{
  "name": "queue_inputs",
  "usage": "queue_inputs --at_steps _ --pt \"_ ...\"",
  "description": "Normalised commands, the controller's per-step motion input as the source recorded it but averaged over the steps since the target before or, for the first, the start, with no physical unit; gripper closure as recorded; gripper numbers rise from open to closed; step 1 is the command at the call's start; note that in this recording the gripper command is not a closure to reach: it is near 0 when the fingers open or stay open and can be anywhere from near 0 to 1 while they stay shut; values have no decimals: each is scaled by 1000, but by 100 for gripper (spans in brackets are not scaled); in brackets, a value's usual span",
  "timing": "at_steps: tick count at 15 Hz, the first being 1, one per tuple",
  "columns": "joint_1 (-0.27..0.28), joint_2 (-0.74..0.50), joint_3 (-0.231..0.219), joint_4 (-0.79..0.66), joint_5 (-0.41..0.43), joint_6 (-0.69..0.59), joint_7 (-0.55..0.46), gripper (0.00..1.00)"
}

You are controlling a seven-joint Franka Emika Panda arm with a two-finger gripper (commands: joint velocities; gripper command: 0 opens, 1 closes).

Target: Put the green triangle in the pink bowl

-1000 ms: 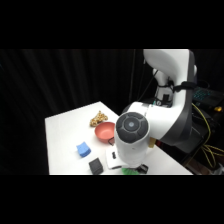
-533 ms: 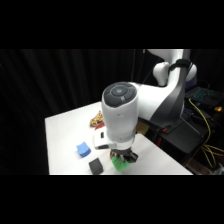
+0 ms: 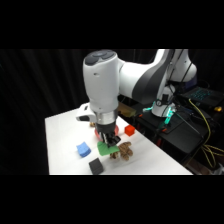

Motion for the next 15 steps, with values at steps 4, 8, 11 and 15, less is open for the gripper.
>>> queue_inputs --at_steps 4,8,11,15 --pt "-132 -340 -68 -334 -48 172 177 91" --pt "-83 -340 -53 -392 -64 200 228 88" --pt "-65 -342 -56 -429 -98 196 256 88" --pt "-81 -312 -58 -421 -84 193 236 88"
